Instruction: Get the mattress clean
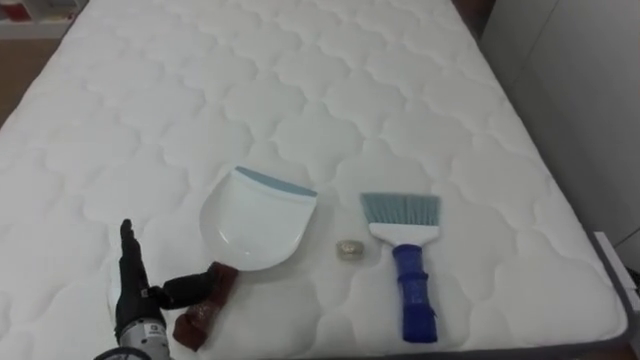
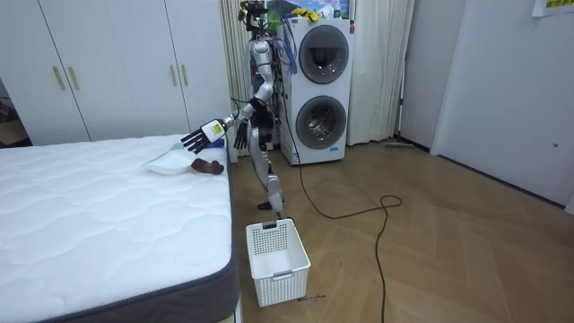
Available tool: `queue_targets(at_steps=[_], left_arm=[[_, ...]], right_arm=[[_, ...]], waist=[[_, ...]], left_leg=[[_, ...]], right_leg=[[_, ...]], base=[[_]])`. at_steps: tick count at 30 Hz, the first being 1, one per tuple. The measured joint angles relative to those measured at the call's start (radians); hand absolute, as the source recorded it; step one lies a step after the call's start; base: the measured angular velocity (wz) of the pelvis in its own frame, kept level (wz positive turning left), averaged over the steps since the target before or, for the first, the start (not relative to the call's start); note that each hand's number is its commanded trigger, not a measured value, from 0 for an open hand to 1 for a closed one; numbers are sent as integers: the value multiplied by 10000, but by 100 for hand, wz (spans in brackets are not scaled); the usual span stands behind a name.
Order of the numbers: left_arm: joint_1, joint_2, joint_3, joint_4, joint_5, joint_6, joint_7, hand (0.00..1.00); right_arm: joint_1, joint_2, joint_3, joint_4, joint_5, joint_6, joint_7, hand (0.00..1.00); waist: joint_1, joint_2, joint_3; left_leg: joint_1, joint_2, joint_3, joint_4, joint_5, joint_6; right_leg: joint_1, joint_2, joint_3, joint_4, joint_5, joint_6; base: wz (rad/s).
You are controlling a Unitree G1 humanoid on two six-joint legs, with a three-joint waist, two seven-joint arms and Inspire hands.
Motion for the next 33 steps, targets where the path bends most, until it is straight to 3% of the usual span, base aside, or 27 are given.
queue_targets(at_steps=[18,23,33], left_arm=[[-10,-67,-43,744,1192,49,-501,0],[-41,-98,-448,1075,1195,49,-638,0],[-149,-181,-653,1890,1103,75,-672,0]], right_arm=[[52,10,-177,-5,-1,-87,-223,0],[41,8,-171,-8,15,-136,-222,0],[-11,12,-70,17,123,-130,-227,0]], waist=[[-40,115,-48],[-46,124,-62],[-95,44,-14]], left_leg=[[-167,0,14,6,0,0],[-353,0,21,12,4,7],[-544,0,3,5,4,7]], right_leg=[[-137,6,5,4,13,-13],[-316,5,29,28,13,-14],[-505,9,40,-10,13,-14]], base=[[0],[0],[0]])
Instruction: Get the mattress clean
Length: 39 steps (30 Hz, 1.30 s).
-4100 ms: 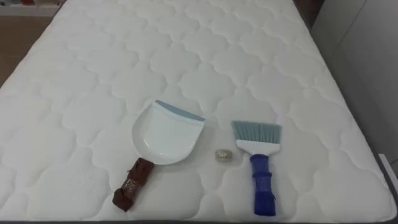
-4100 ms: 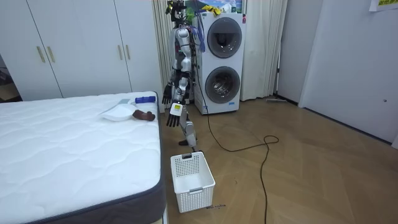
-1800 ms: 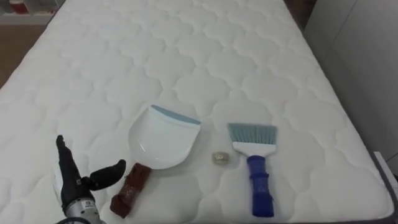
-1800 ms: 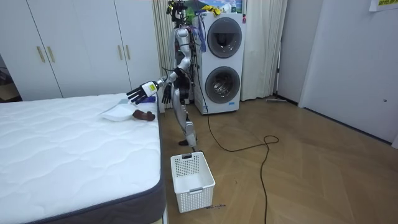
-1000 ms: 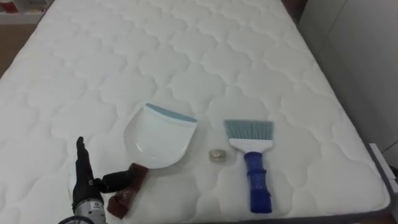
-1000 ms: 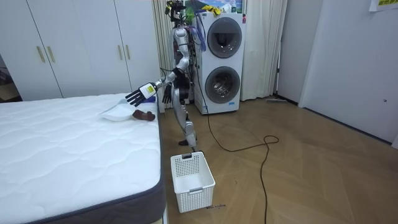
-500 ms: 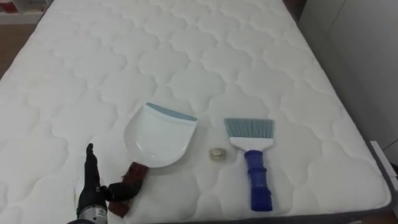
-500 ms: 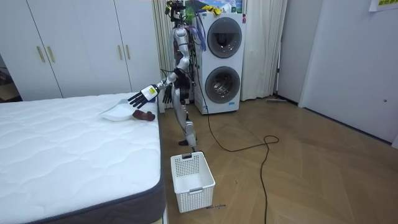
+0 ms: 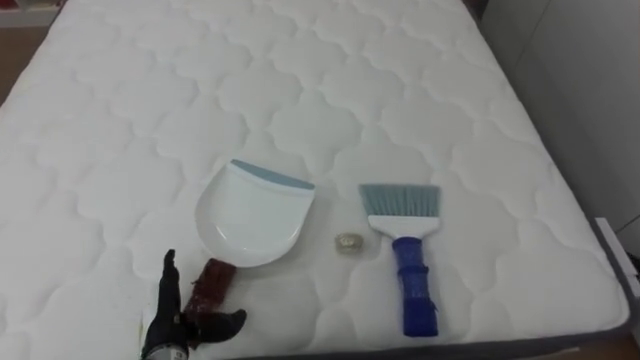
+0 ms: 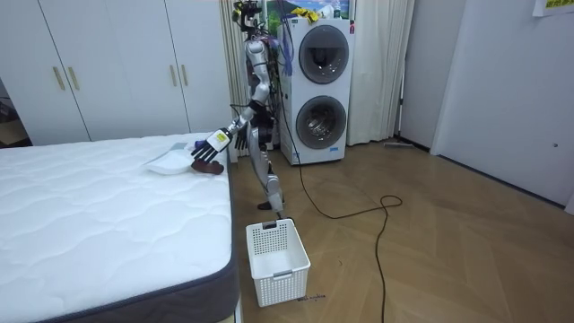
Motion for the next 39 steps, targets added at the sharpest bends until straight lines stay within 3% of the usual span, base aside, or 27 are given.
queue_targets(at_steps=[12,22,39], left_arm=[[-394,2,-137,492,25,101,-2,0],[-911,19,-181,810,24,102,298,0],[-1368,115,-167,978,315,102,679,0]], right_arm=[[-127,-39,302,76,58,8,-36,0],[-305,-79,303,158,107,6,-22,0],[-334,-79,410,299,535,8,-14,0]], waist=[[-3,-21,41],[-236,68,67],[-299,-14,103]], left_leg=[[-194,1,-8,2,0,0],[-372,-4,-27,-9,14,9],[-402,-3,-1,-21,13,8]], right_leg=[[-188,4,31,0,0,0],[-376,-5,-17,19,0,0],[-408,-5,-41,6,0,0]], base=[[0],[0],[0]])
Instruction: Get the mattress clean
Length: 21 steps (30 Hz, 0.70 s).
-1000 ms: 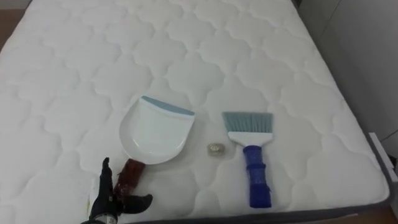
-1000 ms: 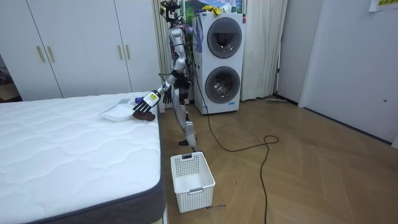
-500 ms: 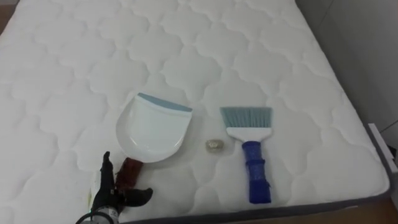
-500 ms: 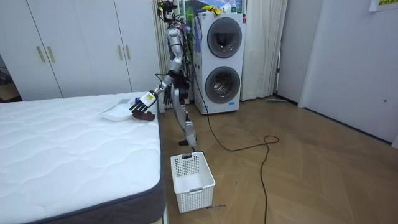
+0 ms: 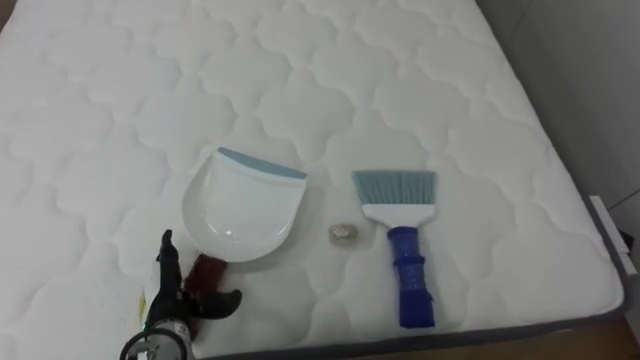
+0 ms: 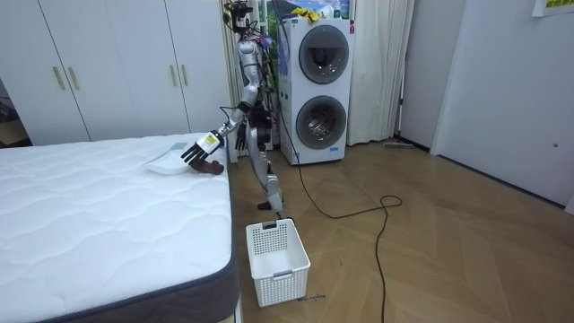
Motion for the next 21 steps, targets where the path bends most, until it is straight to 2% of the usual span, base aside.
queue_targets(at_steps=[5,9,14,19,21], left_arm=[[-76,170,2,15,-10,32,40,0],[-345,158,-6,780,-13,129,6,0],[-380,156,-6,1007,-14,207,-64,0],[-505,122,-17,1732,-28,410,-232,0],[-510,25,-16,1880,-32,423,-246,0]], right_arm=[[-97,-3,2,69,163,91,0,0],[-222,-1,1,208,165,186,17,0],[-300,-5,-14,285,224,230,15,0],[-574,6,5,677,567,357,-12,0],[-697,8,69,847,613,358,-107,0]], waist=[[-99,-2,-21],[-182,22,-36],[-258,67,-57],[-407,122,-42],[-408,124,-40]], left_leg=[[-143,-1,-4,3,0,0],[-171,-1,-16,9,0,0],[-329,-2,-91,24,0,0],[-343,-2,-123,22,0,0],[-373,-2,-129,22,0,0]], right_leg=[[-179,2,62,14,0,0],[-214,7,66,8,0,0],[-341,4,55,8,0,0],[-371,8,62,11,0,0],[-422,9,63,19,0,0]], base=[[-2],[-2],[0],[-1],[-5]])
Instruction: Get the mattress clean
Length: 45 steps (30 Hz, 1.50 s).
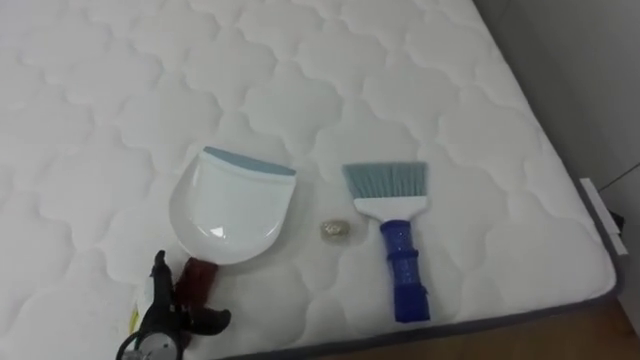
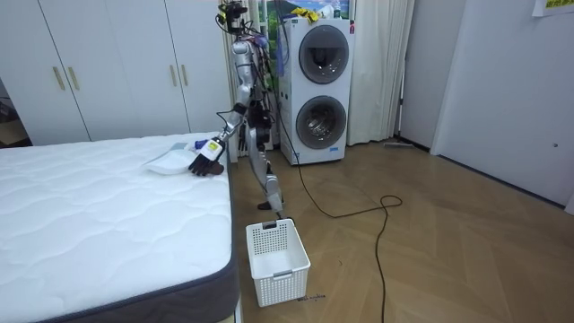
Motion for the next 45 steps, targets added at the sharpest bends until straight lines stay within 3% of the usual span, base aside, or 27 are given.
queue_targets(at_steps=[7,12,13,14,15,16,17,18,19,20,21,23,26,28,32,35,45], left_arm=[[-116,-86,-235,485,-96,59,-18,0],[-339,-113,-386,994,-94,61,-24,0],[-344,-138,-427,1074,-97,61,-31,4],[-369,-85,-404,1105,-80,57,-45,23],[-425,59,-310,1195,-97,68,-51,51],[-450,59,-341,1233,-85,72,-63,80],[-531,60,-351,1309,-92,84,-188,100],[-701,53,-482,1446,-107,81,-248,100],[-791,57,-560,1463,-125,88,-237,100],[-1035,80,-819,1476,-237,81,-173,100],[-1094,92,-877,1473,-267,14,-45,100],[-1154,193,-854,1483,-269,-36,88,100],[-1204,339,-836,1725,-499,47,84,100],[-1199,343,-839,1953,-684,246,32,100],[-1190,-83,-828,2307,-673,619,-43,100],[-1186,-258,-877,2373,-678,673,-286,100],[-1243,-159,-833,2419,-674,600,-584,100]], right_arm=[[-145,-2,257,189,253,-6,-337,0],[-167,-14,583,182,302,-57,-482,0],[-205,-28,592,176,383,-148,-534,0],[-278,27,672,141,427,-235,-567,0],[-399,-20,906,120,426,-224,-593,0],[-389,-76,940,107,422,-224,-641,0],[-323,-115,952,158,473,-238,-727,0],[-331,-118,953,267,647,-242,-768,0],[-331,-98,947,304,726,-258,-771,0],[-309,-37,941,331,888,-265,-768,0],[-325,-23,969,347,982,-220,-730,0],[-332,-33,996,420,1005,-115,-745,0],[-328,-95,1003,410,1077,116,-749,0],[-321,-120,1001,409,1246,222,-742,0],[-274,-128,992,406,1611,301,-739,0],[-273,-142,998,406,1665,300,-746,0],[-257,-167,987,385,1699,271,-736,0]], waist=[[1,-7,8],[-15,-37,56],[46,63,185],[138,-25,182],[125,-111,178],[9,-6,189],[-77,-11,193],[-132,-80,239],[-196,-84,241],[-264,-137,177],[-64,-252,114],[83,-342,59],[73,-259,71],[22,-172,25],[-4,-119,28],[-6,-94,37],[-24,-90,18]], left_leg=[[106,9,-262,-4,6,-6],[185,25,-314,221,15,5],[441,176,-823,-1,95,116],[444,196,-1385,-51,92,110],[261,220,-1332,87,-8,-19],[105,243,-1196,149,-14,-97],[-47,215,-743,105,54,-210],[-270,144,-575,-206,81,-220],[-459,157,-465,-371,139,-175],[-824,144,-112,-508,731,43],[-773,74,280,-504,918,72],[-721,-21,480,-492,913,96],[-610,-160,631,-448,866,173],[-559,-160,717,-445,837,219],[-562,-136,737,-381,826,228],[-575,-114,715,-378,827,220],[-709,-152,701,-288,828,221]], right_leg=[[-68,14,-1,219,-1,-1],[-181,-45,18,843,-9,-13],[-647,26,-58,1557,-326,-126],[-1105,390,305,922,-226,-437],[-1237,550,228,232,727,-661],[-1160,561,80,72,914,-688],[-1092,442,195,-20,914,-698],[-1095,380,843,-23,919,-688],[-1100,362,1133,-21,927,-643],[-1150,243,1482,38,864,-453],[-1192,205,1390,31,858,-335],[-1104,165,1041,-56,823,-278],[-955,63,672,-39,827,-264],[-940,54,588,-17,827,-260],[-954,80,598,44,829,-262],[-975,112,595,58,844,-288],[-1054,70,590,20,827,-261]], base=[[-7],[-2],[-28],[-37],[-15],[29],[60],[67],[81],[63],[45],[0],[-18],[-19],[-4],[2],[0]])
